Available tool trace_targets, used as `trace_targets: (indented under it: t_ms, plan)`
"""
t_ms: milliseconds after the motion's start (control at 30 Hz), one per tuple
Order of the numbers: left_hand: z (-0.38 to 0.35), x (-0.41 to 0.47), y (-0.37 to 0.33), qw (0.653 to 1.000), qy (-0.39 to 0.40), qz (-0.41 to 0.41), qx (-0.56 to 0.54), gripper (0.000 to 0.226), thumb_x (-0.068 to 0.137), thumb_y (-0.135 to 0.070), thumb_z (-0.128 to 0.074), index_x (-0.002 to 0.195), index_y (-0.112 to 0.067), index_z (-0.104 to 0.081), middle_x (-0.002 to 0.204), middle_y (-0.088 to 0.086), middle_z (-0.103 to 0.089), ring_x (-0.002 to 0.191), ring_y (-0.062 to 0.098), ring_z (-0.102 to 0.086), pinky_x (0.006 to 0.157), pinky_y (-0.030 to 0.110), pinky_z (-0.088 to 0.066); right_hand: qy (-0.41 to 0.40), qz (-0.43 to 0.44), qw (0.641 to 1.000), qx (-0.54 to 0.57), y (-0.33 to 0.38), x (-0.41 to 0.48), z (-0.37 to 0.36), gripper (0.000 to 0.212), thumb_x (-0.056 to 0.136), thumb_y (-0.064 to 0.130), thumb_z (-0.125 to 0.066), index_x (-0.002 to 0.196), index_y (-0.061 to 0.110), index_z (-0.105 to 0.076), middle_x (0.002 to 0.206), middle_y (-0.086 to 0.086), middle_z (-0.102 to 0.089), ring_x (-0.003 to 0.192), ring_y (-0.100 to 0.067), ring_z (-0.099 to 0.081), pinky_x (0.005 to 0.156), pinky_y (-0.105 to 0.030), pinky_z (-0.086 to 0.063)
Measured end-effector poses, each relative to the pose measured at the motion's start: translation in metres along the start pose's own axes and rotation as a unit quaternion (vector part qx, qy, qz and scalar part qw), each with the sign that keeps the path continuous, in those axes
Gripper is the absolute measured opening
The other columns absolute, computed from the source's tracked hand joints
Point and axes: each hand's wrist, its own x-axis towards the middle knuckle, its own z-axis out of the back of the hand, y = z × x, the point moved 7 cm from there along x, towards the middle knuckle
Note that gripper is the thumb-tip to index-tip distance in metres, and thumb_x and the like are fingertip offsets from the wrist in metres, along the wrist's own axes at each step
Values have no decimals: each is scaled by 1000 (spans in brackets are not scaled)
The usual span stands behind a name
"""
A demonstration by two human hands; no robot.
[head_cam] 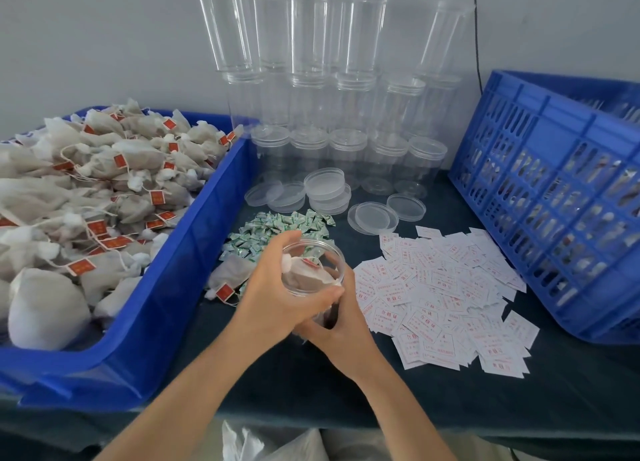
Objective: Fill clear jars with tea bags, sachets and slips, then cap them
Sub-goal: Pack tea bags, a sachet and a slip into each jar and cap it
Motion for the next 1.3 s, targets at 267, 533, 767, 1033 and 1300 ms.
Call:
trace_targets:
  t_ms: [267, 533, 767, 1033, 1300]
  plan:
    - [-1, -2, 2, 999, -5, -31, -2, 83, 66, -30, -87, 137, -22, -43, 126, -13, -52, 118, -8, -46, 90, 1, -35, 30, -63, 983, -170, 19, 37, 65, 72, 74, -32, -35, 113, 18, -68, 105, 19, -73, 102, 11, -63, 88, -7, -45]
    - [-1, -5, -11, 998, 31, -56, -3, 37, 70, -20, -84, 106, -16, -74, 118, -11, -46, 106, -21, -44, 85, -5, -33, 108, -60, 920, -371, -4, 106, 22, 17, 92, 13, -63, 107, 16, -69, 115, -3, -68, 106, -23, -63, 96, -45, -50]
    - [-1, -3, -14, 998, 26, -54, 18, 12, 70, -24, -84, 78, -20, -76, 110, -15, -45, 100, -22, -44, 79, -6, -32, 79, 10, 830, -551, 0, 120, 17, 36, 92, 17, -55, 62, 30, -39, 71, 14, -40, 73, -13, -42, 73, -32, -28]
    - [-4, -1, 3, 1000, 19, -17, 5, 107, 69, -41, -82, 149, -40, -12, 125, -42, -28, 114, -32, -28, 84, -11, -24, -106, 63, 963, -240, 69, 98, 58, 4, 89, 13, -74, 89, 18, -74, 83, 11, -70, 78, 1, -63, 79, -15, -49]
    - [-5, 0, 9, 1000, 12, -1, -24, 109, 68, -36, -84, 151, -36, -12, 136, -21, -38, 124, -12, -37, 90, 4, -31, 2, 69, 976, -209, 106, 61, 48, 15, 90, 16, -74, 103, 24, -77, 97, 15, -76, 97, 2, -68, 87, -9, -48]
